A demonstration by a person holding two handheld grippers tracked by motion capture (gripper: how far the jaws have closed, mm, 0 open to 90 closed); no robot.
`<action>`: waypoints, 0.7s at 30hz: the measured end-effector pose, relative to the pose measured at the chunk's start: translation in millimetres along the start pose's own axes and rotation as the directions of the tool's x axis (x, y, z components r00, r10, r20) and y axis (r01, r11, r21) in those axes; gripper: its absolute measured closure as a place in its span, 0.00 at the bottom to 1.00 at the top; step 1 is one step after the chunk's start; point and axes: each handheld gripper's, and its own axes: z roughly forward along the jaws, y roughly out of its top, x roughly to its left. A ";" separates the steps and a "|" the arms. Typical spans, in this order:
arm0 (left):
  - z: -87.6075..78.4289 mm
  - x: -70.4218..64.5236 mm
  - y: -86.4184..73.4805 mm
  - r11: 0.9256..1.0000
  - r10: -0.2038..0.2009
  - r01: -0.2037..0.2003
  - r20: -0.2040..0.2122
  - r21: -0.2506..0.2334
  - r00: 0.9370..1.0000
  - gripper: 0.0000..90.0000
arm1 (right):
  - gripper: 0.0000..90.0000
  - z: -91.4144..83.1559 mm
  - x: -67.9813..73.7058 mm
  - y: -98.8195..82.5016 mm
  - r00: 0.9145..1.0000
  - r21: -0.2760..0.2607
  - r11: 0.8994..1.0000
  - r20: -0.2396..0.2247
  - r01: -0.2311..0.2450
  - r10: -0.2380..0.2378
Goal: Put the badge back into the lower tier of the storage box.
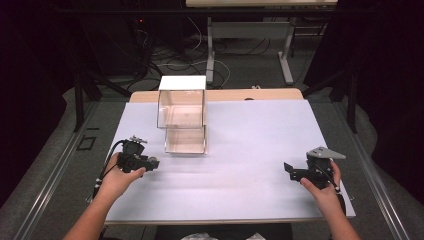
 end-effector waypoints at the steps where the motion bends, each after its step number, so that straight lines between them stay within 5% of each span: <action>1: -0.7 0.1 0.5 1.000 0.003 -0.003 0.001 0.001 1.000 0.52 | 0.06 -0.1 0.3 0.1 1.000 0.001 1.000 -0.002 -0.006 0.006; 21: -20.1 -6.1 12.7 0.995 -0.001 0.001 0.003 -0.102 1.000 0.52 | 0.06 -0.6 -0.4 0.1 1.000 0.002 1.000 0.002 0.003 -0.003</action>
